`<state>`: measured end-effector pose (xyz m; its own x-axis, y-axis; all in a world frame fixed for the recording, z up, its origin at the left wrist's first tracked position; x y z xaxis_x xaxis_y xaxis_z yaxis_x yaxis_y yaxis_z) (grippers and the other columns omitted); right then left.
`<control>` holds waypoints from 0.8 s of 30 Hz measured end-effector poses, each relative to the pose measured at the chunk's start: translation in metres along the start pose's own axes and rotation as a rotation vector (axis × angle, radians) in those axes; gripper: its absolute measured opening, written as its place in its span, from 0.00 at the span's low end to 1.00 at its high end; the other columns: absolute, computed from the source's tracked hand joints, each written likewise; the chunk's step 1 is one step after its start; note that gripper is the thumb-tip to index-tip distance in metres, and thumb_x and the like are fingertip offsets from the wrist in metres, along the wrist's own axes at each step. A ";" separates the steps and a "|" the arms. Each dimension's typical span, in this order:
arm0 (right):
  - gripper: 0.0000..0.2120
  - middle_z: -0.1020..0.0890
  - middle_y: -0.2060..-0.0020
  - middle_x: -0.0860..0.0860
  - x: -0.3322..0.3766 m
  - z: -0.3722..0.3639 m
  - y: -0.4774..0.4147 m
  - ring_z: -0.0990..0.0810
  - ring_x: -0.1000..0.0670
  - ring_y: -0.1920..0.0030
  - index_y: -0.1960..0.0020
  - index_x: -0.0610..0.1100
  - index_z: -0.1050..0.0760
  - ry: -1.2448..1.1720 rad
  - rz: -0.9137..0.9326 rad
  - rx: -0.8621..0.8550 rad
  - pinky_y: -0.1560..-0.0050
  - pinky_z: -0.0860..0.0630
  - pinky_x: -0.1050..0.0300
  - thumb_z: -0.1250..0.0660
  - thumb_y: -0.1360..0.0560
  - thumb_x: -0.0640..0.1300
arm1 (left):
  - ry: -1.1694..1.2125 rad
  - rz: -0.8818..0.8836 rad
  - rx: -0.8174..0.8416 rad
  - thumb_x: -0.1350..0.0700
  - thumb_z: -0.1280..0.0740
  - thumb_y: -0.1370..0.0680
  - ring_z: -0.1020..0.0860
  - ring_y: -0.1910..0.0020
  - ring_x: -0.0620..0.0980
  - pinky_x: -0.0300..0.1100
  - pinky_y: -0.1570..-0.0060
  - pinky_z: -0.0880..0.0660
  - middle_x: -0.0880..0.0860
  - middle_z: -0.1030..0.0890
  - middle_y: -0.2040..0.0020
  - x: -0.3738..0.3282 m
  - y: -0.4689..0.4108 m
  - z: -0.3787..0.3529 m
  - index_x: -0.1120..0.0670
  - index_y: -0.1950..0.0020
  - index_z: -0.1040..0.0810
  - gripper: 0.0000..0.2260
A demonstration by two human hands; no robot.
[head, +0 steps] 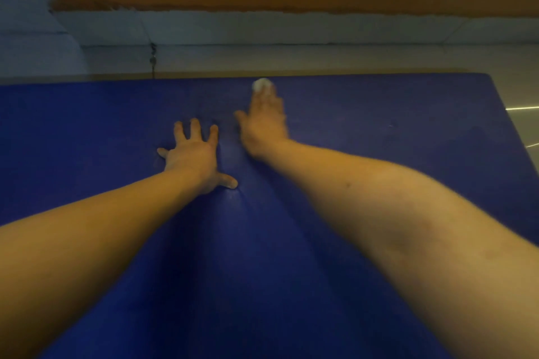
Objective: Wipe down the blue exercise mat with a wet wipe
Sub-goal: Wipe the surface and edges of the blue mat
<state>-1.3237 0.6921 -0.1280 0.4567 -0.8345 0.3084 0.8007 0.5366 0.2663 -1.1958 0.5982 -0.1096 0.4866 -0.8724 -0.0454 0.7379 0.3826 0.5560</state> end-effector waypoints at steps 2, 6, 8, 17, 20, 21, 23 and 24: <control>0.37 0.61 0.19 0.42 0.023 -0.013 0.019 0.63 0.44 0.19 0.19 0.37 0.62 -0.015 0.150 0.044 0.20 0.62 0.48 0.50 0.15 0.58 | -0.002 0.006 -0.001 0.28 0.25 0.38 0.61 0.21 0.63 0.74 0.32 0.40 0.52 0.61 0.19 -0.002 0.000 0.001 0.43 0.18 0.58 0.60; 0.36 0.60 0.18 0.45 -0.009 0.001 0.024 0.62 0.47 0.19 0.18 0.39 0.62 0.090 0.228 0.044 0.20 0.60 0.47 0.49 0.15 0.56 | -0.011 0.015 -0.001 0.27 0.26 0.39 0.61 0.21 0.62 0.73 0.31 0.39 0.51 0.61 0.19 -0.003 0.000 0.002 0.43 0.18 0.59 0.61; 0.36 0.59 0.18 0.45 -0.049 0.016 0.016 0.60 0.46 0.19 0.18 0.40 0.62 0.096 0.130 0.021 0.20 0.60 0.48 0.48 0.16 0.56 | -0.007 0.008 0.004 0.27 0.26 0.39 0.61 0.21 0.62 0.73 0.32 0.39 0.51 0.61 0.19 -0.002 0.001 0.002 0.43 0.18 0.58 0.60; 0.37 0.61 0.19 0.41 -0.163 0.051 0.027 0.62 0.42 0.19 0.20 0.34 0.65 0.016 -0.412 -0.080 0.20 0.59 0.46 0.54 0.15 0.57 | -0.009 0.001 0.001 0.28 0.26 0.38 0.60 0.21 0.63 0.74 0.32 0.41 0.53 0.61 0.19 -0.004 0.004 0.005 0.45 0.18 0.57 0.60; 0.36 0.59 0.20 0.37 -0.094 0.017 0.045 0.60 0.39 0.19 0.20 0.32 0.61 0.052 -0.216 -0.094 0.20 0.58 0.44 0.52 0.15 0.55 | -0.009 0.005 -0.007 0.27 0.26 0.38 0.60 0.21 0.62 0.74 0.32 0.40 0.52 0.61 0.19 -0.002 0.003 0.004 0.44 0.18 0.57 0.60; 0.37 0.58 0.20 0.38 -0.072 0.005 0.058 0.60 0.39 0.19 0.20 0.32 0.61 0.059 -0.123 -0.096 0.20 0.58 0.44 0.50 0.15 0.55 | -0.010 0.004 -0.007 0.27 0.26 0.38 0.60 0.21 0.62 0.74 0.32 0.40 0.51 0.61 0.19 -0.003 0.003 0.004 0.43 0.18 0.58 0.60; 0.38 0.60 0.19 0.40 -0.036 -0.015 0.085 0.62 0.42 0.19 0.19 0.35 0.61 0.030 0.063 -0.036 0.20 0.61 0.47 0.48 0.16 0.56 | -0.011 0.015 -0.004 0.27 0.26 0.39 0.61 0.21 0.61 0.73 0.31 0.39 0.51 0.61 0.19 -0.003 0.004 0.004 0.43 0.18 0.59 0.61; 0.38 0.61 0.19 0.42 -0.029 -0.022 0.095 0.64 0.44 0.19 0.19 0.36 0.62 0.022 0.133 0.009 0.20 0.63 0.49 0.48 0.16 0.57 | -0.013 0.023 -0.004 0.26 0.26 0.39 0.61 0.21 0.61 0.73 0.31 0.39 0.50 0.61 0.19 -0.003 0.004 0.004 0.43 0.18 0.59 0.61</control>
<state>-1.2522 0.7642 -0.1319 0.5670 -0.7583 0.3218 0.7289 0.6438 0.2328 -1.1959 0.6012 -0.1040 0.4971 -0.8674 -0.0215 0.7287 0.4039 0.5530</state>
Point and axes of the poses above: each hand's wrist, its own y-axis away from the middle knuckle, its own z-axis out of the back of the hand, x = y × z, the point moved 5 cm from there along -y, towards the middle knuckle
